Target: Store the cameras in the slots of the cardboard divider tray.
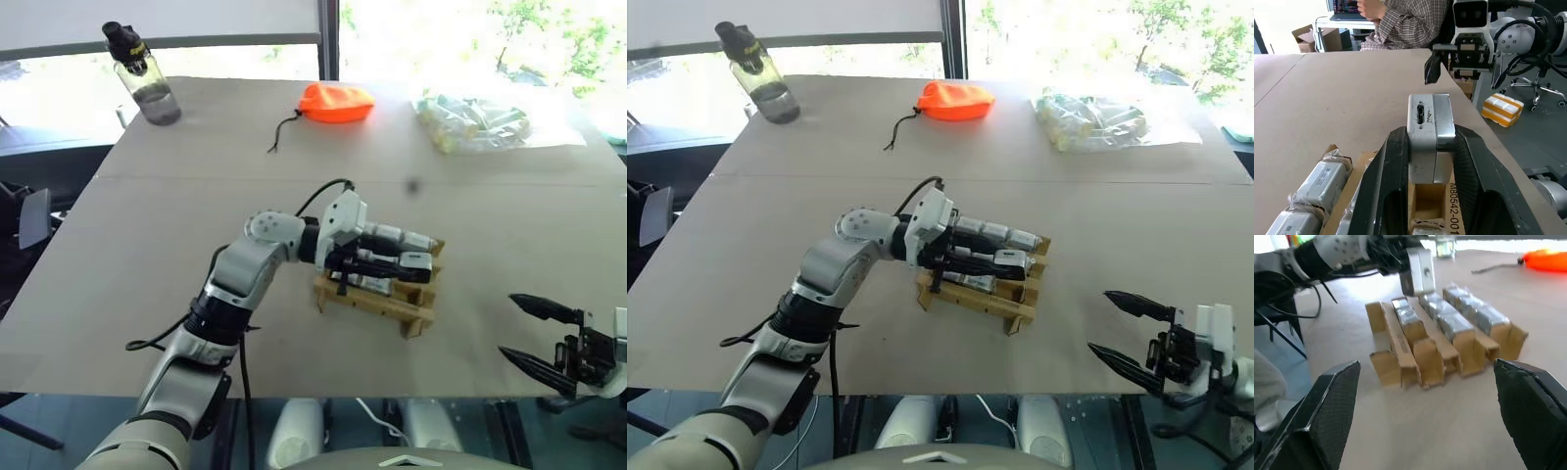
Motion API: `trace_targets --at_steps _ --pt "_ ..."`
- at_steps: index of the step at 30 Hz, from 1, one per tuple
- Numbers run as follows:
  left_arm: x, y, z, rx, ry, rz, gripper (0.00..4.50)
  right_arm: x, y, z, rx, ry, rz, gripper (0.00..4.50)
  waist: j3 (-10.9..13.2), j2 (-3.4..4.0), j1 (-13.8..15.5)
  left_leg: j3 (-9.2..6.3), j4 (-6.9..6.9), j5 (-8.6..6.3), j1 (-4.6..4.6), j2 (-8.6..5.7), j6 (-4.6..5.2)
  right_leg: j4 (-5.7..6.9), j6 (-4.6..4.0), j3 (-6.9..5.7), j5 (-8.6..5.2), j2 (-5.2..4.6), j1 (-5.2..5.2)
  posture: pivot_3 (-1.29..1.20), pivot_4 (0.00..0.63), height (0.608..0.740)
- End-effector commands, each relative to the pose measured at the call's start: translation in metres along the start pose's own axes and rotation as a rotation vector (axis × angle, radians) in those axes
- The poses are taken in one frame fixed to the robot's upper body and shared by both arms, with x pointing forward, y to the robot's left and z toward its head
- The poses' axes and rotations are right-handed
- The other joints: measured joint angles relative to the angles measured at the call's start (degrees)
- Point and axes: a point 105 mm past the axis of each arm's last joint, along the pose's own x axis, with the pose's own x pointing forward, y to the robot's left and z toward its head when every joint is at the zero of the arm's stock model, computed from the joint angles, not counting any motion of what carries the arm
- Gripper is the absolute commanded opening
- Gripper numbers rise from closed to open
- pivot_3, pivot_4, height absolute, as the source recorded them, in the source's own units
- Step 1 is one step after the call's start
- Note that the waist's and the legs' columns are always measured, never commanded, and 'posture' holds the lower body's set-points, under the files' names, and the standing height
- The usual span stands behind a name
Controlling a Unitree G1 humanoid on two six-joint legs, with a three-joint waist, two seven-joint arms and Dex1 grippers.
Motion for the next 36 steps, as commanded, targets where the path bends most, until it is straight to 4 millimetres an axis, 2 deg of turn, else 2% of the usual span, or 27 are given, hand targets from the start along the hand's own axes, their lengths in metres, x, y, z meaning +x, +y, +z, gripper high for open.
trace_targets --at_steps 1,9,15,17,22,25,36 --pt "0.003 -0.005 0.005 0.057 0.004 -0.024 0.68 -0.006 0.008 0.004 -0.029 -0.019 0.062 4.31 0.0 0.01 0.0 -0.02 0.00 0.00 0.00 0.00 0.00 0.00 0.00 0.00 0.00 0.00 0.00 0.00 0.150 0.726" --pt "0.002 -0.007 -0.001 0.052 0.025 -0.051 0.68 -0.013 0.016 -0.011 -0.011 0.052 0.124 4.31 0.0 0.01 0.0 -0.01 -0.01 -0.01 0.01 0.01 0.01 0.01 -0.01 0.00 0.00 0.01 0.00 0.00 0.150 0.726" --pt "-0.003 -0.005 0.000 0.079 0.031 -0.055 0.68 -0.014 0.015 -0.010 0.006 0.039 0.119 4.31 0.0 0.01 0.0 -0.01 -0.01 0.00 0.00 0.01 0.00 0.01 -0.01 0.04 0.00 0.01 0.00 0.00 0.150 0.726" --pt "-0.004 -0.004 -0.005 0.096 0.063 -0.057 0.68 -0.014 0.014 -0.011 -0.001 0.041 0.115 4.31 0.0 0.01 0.0 -0.01 -0.01 0.00 0.01 0.01 0.01 0.01 -0.01 0.02 0.00 0.01 0.00 0.00 0.150 0.726" --pt "0.000 0.000 -0.022 0.089 0.129 -0.020 0.68 -0.015 0.013 -0.014 0.005 0.049 0.111 4.31 0.0 0.02 0.1 -0.02 -0.01 -0.01 0.00 0.01 0.02 0.01 -0.01 0.02 0.00 0.01 0.00 0.00 0.150 0.726" --pt "0.004 -0.004 -0.032 0.107 0.152 -0.037 0.68 -0.015 0.010 -0.011 -0.010 0.043 0.105 4.31 0.0 0.02 0.1 0.00 -0.01 -0.02 0.00 0.00 0.03 -0.01 -0.01 0.01 0.00 0.00 0.00 0.00 0.150 0.726" --pt "0.014 0.000 -0.033 0.083 0.114 -0.019 0.68 -0.018 0.008 -0.012 -0.019 0.056 0.096 4.31 0.0 0.06 0.1 -0.02 -0.01 -0.05 0.00 0.01 0.09 -0.01 -0.01 0.00 0.00 0.00 0.00 0.00 0.150 0.726"
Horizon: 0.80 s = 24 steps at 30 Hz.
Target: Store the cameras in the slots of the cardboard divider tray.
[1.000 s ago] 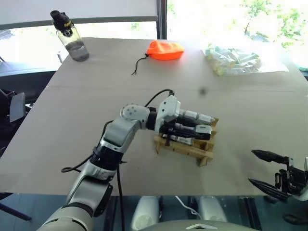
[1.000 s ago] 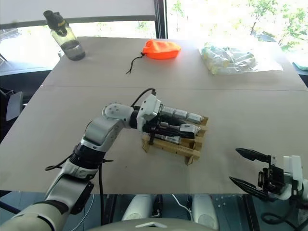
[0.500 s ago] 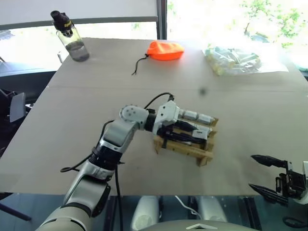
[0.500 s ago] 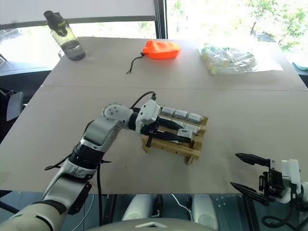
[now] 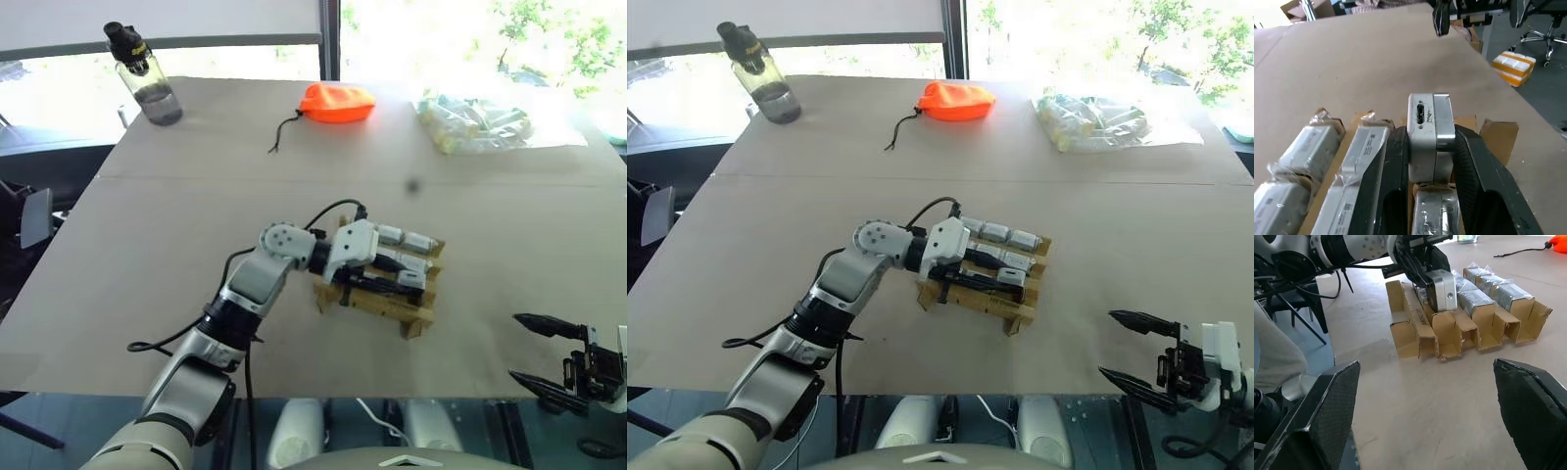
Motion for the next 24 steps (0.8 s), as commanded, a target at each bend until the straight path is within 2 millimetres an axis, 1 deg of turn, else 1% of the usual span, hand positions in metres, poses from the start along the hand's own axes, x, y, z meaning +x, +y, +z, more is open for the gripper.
trace_targets --at_steps 1,3,9,13,19,21,23,24 --pt "0.001 -0.001 0.004 0.015 -0.006 -0.009 0.68 -0.002 0.003 0.005 -0.038 0.000 0.034 4.31 0.0 0.00 0.0 0.00 0.00 0.00 0.00 0.00 0.00 0.00 0.00 0.00 0.00 0.00 0.00 0.00 0.150 0.726" --pt "0.001 -0.003 0.000 0.020 0.015 -0.018 0.68 -0.003 0.004 0.005 -0.038 0.001 0.034 4.31 0.0 0.00 0.0 0.00 0.00 0.00 0.00 0.00 0.00 0.00 0.00 0.00 0.00 0.00 0.00 0.00 0.150 0.726" --pt "-0.002 -0.015 -0.004 -0.023 0.032 -0.084 0.68 -0.003 0.004 0.004 -0.035 0.005 0.031 4.31 0.0 0.01 -0.1 -0.01 0.00 -0.06 0.01 0.02 0.10 0.00 0.00 0.00 0.00 0.00 0.00 0.00 0.150 0.726" --pt "-0.002 -0.012 -0.011 0.000 0.080 -0.068 0.68 -0.003 0.005 0.004 -0.030 0.006 0.034 4.31 0.0 0.01 -0.1 -0.02 -0.01 -0.06 0.01 0.03 0.10 0.00 -0.01 0.01 -0.01 0.01 0.00 0.00 0.150 0.726" --pt "0.000 -0.014 -0.007 -0.009 0.057 -0.097 0.68 -0.004 0.005 0.004 -0.029 0.006 0.034 4.31 0.0 0.03 -0.1 0.00 -0.01 -0.08 0.02 0.03 0.13 0.00 -0.01 0.01 -0.01 0.01 0.00 0.00 0.150 0.726" --pt "0.000 -0.013 -0.004 -0.006 0.040 -0.093 1.71 -0.004 0.005 0.004 -0.027 0.008 0.034 4.31 0.0 0.03 -0.1 0.00 -0.01 -0.08 0.02 0.03 0.13 0.00 -0.01 0.01 -0.01 0.01 0.00 0.00 0.150 0.726" --pt "0.000 -0.005 -0.001 0.007 0.022 -0.043 2.34 -0.005 0.004 0.004 -0.026 0.011 0.034 4.31 0.0 0.03 -0.1 0.00 -0.01 -0.08 0.01 0.03 0.13 0.00 -0.01 0.00 -0.01 0.01 0.00 0.00 0.150 0.726" --pt "-0.003 -0.004 0.003 0.010 0.005 -0.036 3.06 -0.005 0.004 0.004 -0.025 0.011 0.035 4.31 0.0 0.03 -0.1 0.00 -0.01 -0.08 0.01 0.02 0.13 0.00 0.00 0.00 -0.01 0.00 0.00 0.00 0.150 0.726"
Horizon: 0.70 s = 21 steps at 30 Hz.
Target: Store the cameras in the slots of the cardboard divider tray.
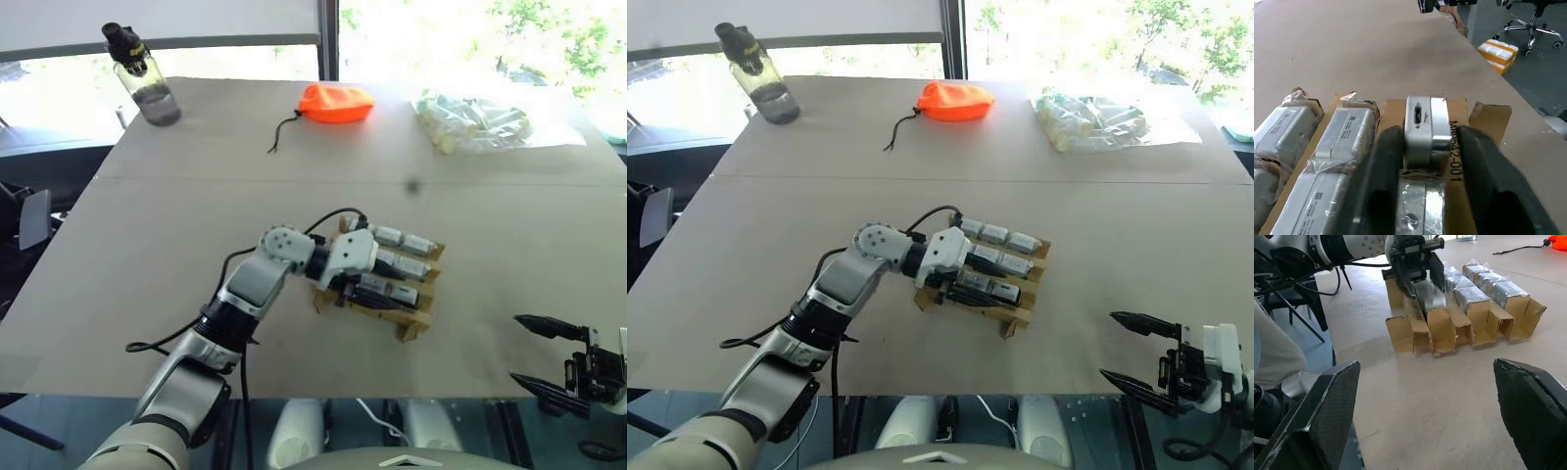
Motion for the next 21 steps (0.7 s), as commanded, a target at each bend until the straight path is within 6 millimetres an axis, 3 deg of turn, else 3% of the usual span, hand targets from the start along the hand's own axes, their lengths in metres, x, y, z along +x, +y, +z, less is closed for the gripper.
trace_targets --at_steps 1,2,7,11,15,19,21 --pt "-0.008 0.008 0.014 0.014 -0.062 0.056 3.29 -0.003 0.002 0.005 -0.019 0.003 0.036 4.31 0.0 0.00 0.0 0.01 0.00 0.00 0.00 -0.01 0.00 0.00 0.00 0.00 0.00 0.00 0.00 0.00 0.150 0.726" --pt "-0.014 0.009 0.016 0.008 -0.077 0.069 3.62 -0.003 0.002 0.006 -0.019 0.003 0.038 4.31 0.0 0.00 0.0 0.00 0.01 0.00 -0.01 -0.01 0.01 0.00 0.00 0.01 0.00 -0.01 0.00 0.00 0.150 0.726" --pt "-0.049 0.018 0.014 -0.041 -0.118 0.229 3.62 -0.004 -0.001 0.008 -0.020 0.006 0.042 4.31 0.0 0.02 -0.1 -0.03 0.00 0.00 0.01 0.05 0.00 0.01 0.00 0.04 0.00 0.00 0.00 0.00 0.150 0.726" --pt "-0.091 0.024 0.004 -0.121 -0.114 0.433 3.62 -0.004 -0.011 0.010 -0.039 -0.020 -0.003 4.31 0.0 0.01 -0.1 -0.01 0.00 0.00 0.01 0.05 -0.01 0.00 0.00 0.03 0.00 -0.02 0.00 0.00 0.150 0.726" --pt "-0.129 0.012 -0.021 -0.183 -0.064 0.630 3.62 0.001 -0.021 0.010 -0.035 -0.044 -0.042 4.31 0.0 0.03 -0.1 -0.03 -0.03 0.11 0.02 0.06 -0.21 0.00 0.00 0.05 0.00 -0.06 0.00 0.00 0.150 0.726" --pt "-0.149 -0.014 -0.050 -0.231 0.047 0.802 3.62 0.007 -0.038 0.003 -0.030 -0.015 -0.090 4.31 0.0 0.03 0.0 -0.01 -0.02 0.11 -0.03 0.02 -0.20 -0.05 0.00 0.04 0.00 -0.19 0.00 0.00 0.150 0.726" --pt "-0.149 -0.027 -0.053 -0.236 0.060 0.848 3.62 0.011 -0.047 0.002 -0.011 -0.006 -0.104 4.31 0.0 0.03 -0.3 0.05 -0.02 0.09 0.00 0.02 -0.18 -0.06 0.00 0.10 0.00 -0.44 0.00 0.00 0.150 0.726"
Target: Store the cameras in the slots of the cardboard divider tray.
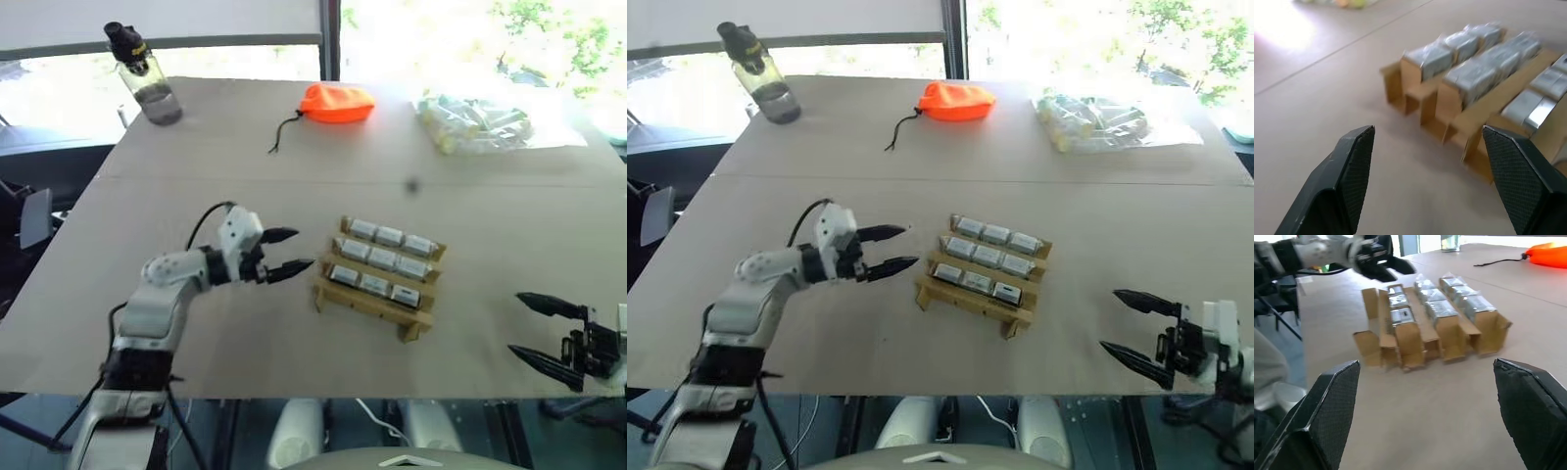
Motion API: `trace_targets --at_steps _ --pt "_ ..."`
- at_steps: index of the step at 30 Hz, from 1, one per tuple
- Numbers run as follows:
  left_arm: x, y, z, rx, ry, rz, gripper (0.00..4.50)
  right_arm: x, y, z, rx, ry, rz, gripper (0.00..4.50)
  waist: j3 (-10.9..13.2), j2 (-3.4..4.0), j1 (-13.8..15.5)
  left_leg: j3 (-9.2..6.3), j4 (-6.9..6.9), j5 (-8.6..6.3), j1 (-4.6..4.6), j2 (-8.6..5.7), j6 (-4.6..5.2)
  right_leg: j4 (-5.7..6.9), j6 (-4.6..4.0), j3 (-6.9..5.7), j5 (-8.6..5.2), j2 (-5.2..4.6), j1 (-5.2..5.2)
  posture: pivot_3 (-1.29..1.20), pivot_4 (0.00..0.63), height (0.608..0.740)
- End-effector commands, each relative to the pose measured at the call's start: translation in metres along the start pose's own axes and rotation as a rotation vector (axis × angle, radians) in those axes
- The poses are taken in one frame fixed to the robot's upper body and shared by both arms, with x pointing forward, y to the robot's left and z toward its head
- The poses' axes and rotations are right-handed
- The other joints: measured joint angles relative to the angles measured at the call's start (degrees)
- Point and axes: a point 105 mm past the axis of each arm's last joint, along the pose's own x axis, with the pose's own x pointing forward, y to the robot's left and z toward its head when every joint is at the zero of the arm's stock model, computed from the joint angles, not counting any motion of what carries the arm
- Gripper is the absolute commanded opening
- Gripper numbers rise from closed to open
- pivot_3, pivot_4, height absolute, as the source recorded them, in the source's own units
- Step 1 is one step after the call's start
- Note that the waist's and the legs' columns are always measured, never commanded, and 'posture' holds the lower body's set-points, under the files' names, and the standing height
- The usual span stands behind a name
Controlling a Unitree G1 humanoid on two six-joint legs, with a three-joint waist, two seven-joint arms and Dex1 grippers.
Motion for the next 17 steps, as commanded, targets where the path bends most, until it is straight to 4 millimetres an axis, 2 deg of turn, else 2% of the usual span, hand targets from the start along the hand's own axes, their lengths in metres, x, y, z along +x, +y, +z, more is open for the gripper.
trace_targets --at_steps 1,9,17 --pt "-0.015 -0.007 0.008 0.061 -0.020 0.099 3.62 0.005 -0.015 -0.002 0.031 0.018 -0.035 4.31 0.0 -0.02 0.0 0.01 0.00 0.00 -0.02 0.00 0.00 0.00 0.00 -0.02 0.00 -0.02 -0.01 0.00 0.150 0.726" --pt "-0.027 -0.022 -0.010 0.007 0.004 0.213 3.62 0.017 -0.040 -0.012 0.039 0.100 0.020 4.31 0.0 0.11 0.4 -0.09 0.00 -0.13 0.00 0.01 0.23 0.03 -0.15 -0.12 -0.05 -0.10 0.01 0.00 0.150 0.726" --pt "-0.028 -0.024 -0.007 0.001 -0.018 0.204 3.62 0.012 -0.055 -0.021 0.006 0.215 0.055 4.31 0.0 0.12 0.1 -0.04 0.00 -0.12 -0.02 0.00 0.21 0.02 -0.06 -0.16 0.01 0.03 0.00 0.00 0.150 0.726"
